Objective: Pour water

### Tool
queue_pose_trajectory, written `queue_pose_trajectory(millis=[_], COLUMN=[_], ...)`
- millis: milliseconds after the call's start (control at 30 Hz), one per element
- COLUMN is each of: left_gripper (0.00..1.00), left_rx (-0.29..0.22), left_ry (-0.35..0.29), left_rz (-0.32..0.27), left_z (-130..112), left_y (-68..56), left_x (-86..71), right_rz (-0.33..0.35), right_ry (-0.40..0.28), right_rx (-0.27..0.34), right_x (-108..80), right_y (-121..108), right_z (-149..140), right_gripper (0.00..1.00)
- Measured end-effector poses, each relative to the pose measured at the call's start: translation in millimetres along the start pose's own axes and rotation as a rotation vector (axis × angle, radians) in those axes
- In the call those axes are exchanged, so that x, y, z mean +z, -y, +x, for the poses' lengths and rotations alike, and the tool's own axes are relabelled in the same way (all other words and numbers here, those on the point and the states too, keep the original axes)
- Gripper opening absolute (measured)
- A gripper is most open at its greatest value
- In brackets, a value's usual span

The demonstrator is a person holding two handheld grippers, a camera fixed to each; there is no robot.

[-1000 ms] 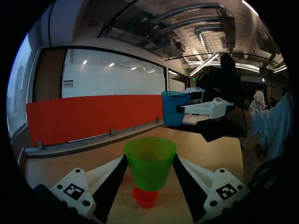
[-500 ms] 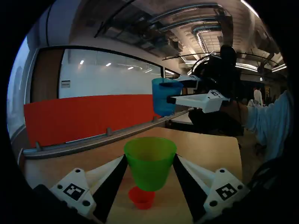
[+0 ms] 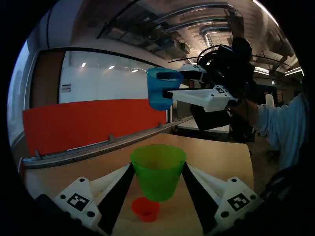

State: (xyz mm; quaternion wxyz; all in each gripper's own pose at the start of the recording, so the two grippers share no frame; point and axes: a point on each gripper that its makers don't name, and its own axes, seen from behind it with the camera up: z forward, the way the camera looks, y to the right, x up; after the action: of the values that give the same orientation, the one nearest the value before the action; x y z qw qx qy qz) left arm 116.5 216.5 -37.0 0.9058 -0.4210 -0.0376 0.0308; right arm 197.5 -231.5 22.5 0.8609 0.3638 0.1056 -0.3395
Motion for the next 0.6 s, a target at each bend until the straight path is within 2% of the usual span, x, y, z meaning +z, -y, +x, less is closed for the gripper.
queue_pose_trajectory(millis=[600], left_gripper=[0.85], left_rx=[0.007], left_ry=[-0.001], left_rz=[-0.019], left_z=[3], left_y=[-5.7], left_x=[4.6], right_rz=[-0.025], right_ry=[-0.011], right_rx=[-0.238], right_x=[20.5], right_y=[-9], right_z=[15], right_gripper=[0.89])
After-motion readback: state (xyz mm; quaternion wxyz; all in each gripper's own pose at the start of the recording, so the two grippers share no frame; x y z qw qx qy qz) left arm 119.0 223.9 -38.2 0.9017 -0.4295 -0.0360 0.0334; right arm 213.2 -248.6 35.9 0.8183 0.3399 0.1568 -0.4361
